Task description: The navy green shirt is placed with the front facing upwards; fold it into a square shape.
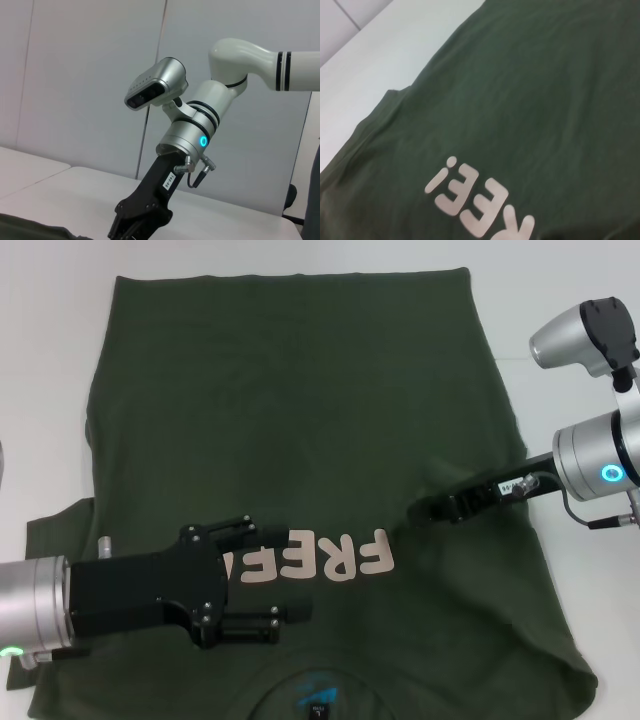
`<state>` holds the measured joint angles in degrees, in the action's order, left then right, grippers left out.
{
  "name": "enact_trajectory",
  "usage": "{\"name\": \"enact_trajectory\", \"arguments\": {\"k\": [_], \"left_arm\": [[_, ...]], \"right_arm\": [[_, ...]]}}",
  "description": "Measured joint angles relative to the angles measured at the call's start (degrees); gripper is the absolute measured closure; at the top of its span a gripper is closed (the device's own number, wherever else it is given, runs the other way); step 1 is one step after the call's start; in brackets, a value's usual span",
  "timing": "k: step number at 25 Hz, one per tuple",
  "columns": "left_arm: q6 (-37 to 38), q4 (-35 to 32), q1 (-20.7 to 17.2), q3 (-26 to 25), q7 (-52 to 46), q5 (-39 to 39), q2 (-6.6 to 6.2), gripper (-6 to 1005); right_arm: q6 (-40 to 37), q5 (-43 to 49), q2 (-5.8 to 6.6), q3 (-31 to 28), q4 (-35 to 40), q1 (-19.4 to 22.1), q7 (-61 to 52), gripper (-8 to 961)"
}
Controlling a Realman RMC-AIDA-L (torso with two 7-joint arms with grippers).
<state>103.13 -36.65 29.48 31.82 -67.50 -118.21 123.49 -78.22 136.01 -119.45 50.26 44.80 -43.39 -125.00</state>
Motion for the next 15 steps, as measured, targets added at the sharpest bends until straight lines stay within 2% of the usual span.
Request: {"name": "enact_trajectory", "arguments": {"k": [5,9,15], "left_arm": [[-0.26,0.0,-0.03,-0.07,0.0,0.0,0.0,125],[-0.72,0.0,-0.04,-0.09,0.06,0.02,0.0,125],[-0.98,0.0,-0.02,-0.1,-0.26,0.6,0.07,126]], "right_arm": [[1.03,-1.22,0.05,-0.47,-0.05,0.31,0.39,745],[1.23,-2.85,0.08,-0.52,-0.01,0.49,1.42,651],[-3.47,-8.37,1.46,-2.62,0.53,3.36,8.85,510]]}}
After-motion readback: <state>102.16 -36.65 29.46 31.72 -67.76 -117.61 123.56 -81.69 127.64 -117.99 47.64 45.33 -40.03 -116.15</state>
